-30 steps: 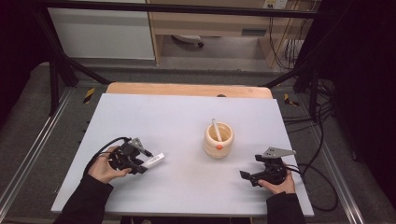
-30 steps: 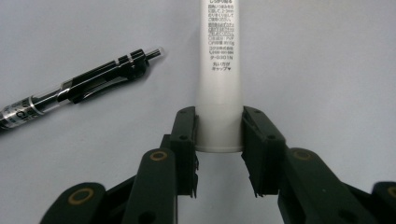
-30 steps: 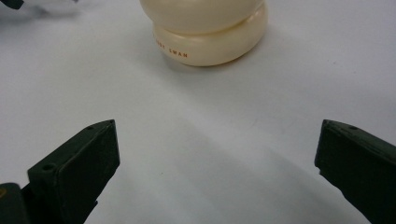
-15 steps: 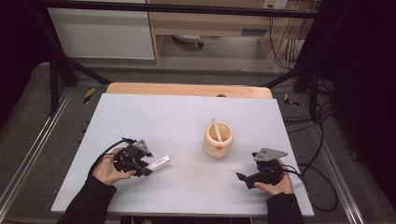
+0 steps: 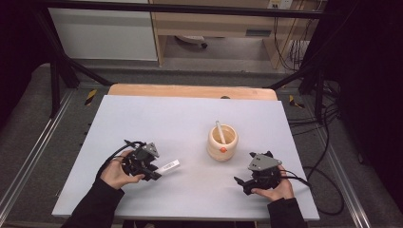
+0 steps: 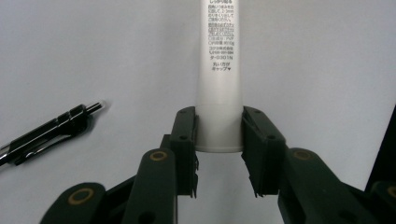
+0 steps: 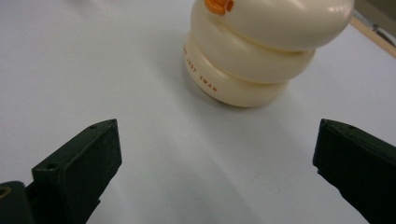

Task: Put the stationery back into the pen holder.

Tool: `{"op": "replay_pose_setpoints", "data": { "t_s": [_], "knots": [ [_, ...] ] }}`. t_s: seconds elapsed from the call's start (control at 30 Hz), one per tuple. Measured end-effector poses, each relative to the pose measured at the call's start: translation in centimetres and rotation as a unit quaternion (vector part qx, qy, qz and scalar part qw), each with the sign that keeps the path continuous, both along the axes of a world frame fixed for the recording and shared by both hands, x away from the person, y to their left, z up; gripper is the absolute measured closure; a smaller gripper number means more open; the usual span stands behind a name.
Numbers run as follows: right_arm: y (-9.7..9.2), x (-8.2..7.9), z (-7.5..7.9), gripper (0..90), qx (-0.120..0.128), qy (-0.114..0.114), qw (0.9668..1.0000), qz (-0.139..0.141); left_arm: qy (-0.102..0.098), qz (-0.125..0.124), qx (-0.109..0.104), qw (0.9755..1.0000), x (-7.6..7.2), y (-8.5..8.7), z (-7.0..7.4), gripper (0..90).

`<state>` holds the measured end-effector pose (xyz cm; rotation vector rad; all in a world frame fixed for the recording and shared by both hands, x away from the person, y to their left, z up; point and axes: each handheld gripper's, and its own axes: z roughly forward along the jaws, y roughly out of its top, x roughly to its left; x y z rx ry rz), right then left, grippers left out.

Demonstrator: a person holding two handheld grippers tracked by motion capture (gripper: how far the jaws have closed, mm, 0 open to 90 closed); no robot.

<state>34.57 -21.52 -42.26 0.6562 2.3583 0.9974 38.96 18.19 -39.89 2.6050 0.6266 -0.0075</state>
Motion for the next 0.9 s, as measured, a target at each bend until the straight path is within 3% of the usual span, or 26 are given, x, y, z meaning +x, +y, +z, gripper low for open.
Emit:
{"op": "replay_pose_setpoints", "data": {
  "t_s": [0.53, 0.9],
  "knots": [
    [2.9, -0.5, 0.3, 1.4, -0.052, -0.049, 0.9965, 0.044, -0.001, -0.017, -0.003, 0.9999, 0.1, -2.3, 0.6, 67.1],
    [4.7, -1.2, 0.6, 3.4, -0.083, -0.097, 0.9889, 0.076, -0.002, -0.026, -0.004, 0.9996, -0.1, -3.7, 1.3, 67.1]
  ]
}}
